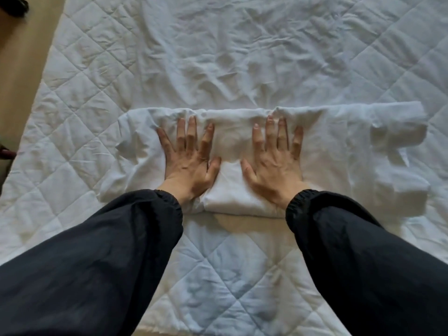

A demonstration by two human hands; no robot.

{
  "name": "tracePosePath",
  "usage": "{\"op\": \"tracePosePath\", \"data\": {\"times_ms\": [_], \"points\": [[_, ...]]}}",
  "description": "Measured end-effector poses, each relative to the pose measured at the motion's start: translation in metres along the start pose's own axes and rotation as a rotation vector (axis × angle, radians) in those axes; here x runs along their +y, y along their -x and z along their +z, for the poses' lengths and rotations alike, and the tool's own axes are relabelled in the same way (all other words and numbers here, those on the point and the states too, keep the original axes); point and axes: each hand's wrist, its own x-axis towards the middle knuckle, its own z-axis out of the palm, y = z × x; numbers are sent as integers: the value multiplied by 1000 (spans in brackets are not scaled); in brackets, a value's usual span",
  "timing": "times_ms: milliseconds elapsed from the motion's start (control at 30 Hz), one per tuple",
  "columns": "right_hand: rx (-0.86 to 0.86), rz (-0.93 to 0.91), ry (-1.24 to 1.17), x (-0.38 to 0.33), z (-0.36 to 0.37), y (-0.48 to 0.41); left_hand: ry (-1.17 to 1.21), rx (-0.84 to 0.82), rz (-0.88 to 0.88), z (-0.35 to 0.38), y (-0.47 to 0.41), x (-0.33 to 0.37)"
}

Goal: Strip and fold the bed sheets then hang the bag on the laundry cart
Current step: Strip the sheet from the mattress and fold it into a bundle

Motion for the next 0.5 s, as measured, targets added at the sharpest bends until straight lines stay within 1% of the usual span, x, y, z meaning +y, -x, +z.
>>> {"op": "tracePosePath", "data": {"times_ms": [100, 167, 233, 300, 367, 400, 500], "points": [[-12, -163, -25, -4, -8, 24, 39, 20, 31, -12, 8, -4], [-77, -291, 14, -7, -5, 50, 94, 20, 83, -19, 18, -3], [-116, -374, 74, -4, -3, 69, 147, -31, 147, -24, 35, -7], [-109, -365, 107, 6, -4, 75, 109, -129, 244, -27, 55, -17], [-101, -292, 104, 16, -8, 73, -31, -213, 348, -29, 69, -28], [-84, -249, 112, 17, -10, 72, -90, -238, 369, -29, 72, -30], [-79, -134, 178, 5, -9, 69, -110, -266, 305, -30, 61, -23]]}}
